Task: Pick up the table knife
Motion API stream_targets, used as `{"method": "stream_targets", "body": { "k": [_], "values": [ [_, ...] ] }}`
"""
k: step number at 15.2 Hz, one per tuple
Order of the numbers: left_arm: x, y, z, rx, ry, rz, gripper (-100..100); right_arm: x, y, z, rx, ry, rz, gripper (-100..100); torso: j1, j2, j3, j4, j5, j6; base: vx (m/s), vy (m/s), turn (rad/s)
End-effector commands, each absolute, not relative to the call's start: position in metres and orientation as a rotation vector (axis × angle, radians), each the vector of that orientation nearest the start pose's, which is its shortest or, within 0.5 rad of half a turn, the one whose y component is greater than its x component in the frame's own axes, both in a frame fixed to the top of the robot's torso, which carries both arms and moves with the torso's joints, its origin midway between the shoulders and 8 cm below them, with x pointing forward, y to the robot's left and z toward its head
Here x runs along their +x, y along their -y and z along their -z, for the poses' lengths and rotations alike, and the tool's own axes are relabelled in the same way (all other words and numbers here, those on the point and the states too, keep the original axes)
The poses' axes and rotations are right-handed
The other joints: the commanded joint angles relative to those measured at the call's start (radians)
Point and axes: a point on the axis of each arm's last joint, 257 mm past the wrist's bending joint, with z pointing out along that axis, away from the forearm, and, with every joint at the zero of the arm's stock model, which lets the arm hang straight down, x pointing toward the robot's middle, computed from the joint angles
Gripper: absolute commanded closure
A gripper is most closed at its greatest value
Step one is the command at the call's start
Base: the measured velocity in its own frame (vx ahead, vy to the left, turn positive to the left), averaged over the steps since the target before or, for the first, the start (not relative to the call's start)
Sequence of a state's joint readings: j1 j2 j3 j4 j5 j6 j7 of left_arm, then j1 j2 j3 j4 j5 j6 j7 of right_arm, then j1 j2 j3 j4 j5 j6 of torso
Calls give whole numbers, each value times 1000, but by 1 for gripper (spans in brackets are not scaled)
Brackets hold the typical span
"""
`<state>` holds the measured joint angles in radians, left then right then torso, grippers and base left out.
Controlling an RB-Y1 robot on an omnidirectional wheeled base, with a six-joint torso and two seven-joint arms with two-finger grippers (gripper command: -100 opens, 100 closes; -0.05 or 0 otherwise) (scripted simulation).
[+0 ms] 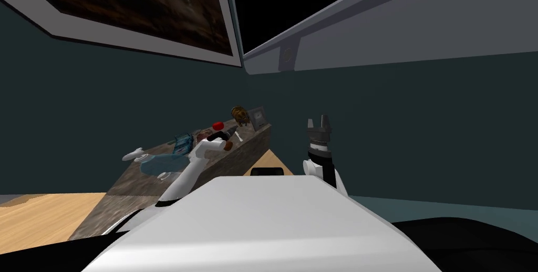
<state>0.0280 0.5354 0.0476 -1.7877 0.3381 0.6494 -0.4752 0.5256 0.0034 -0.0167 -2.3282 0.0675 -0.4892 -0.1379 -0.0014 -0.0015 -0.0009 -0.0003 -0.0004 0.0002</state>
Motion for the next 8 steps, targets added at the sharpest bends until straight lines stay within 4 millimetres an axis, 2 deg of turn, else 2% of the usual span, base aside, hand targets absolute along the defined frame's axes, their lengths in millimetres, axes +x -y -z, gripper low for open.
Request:
{"method": "stream_targets", "body": {
  "k": [1,2,3,6,7,8],
  "values": [
    [508,-385,260,-959,-1873,462,-100,335,278,-35,657,-604,-1365,0,0,0,0,0,0,0,18,-11,-47],
    [507,-386,261,-964,-1880,457,-100,335,278,-35,657,-604,-1365,0,0,0,0,0,0,0,12,-5,9],
    [511,-397,265,-970,-1910,419,-100,335,278,-35,657,-604,-1365,0,0,0,0,0,0,-1,17,-15,-87],
    [504,-399,275,-995,-1944,395,-100,335,278,-35,657,-604,-1365,0,0,0,0,0,0,0,17,-12,-55],
    [508,-411,277,-1000,-1971,361,-100,335,278,-35,657,-604,-1365,0,0,0,0,0,0,-1,18,-11,-93],
    [505,-412,280,-1010,-1985,351,-100,335,278,-35,657,-604,-1365,0,0,0,0,0,0,0,25,-13,-113]
  ]
}}
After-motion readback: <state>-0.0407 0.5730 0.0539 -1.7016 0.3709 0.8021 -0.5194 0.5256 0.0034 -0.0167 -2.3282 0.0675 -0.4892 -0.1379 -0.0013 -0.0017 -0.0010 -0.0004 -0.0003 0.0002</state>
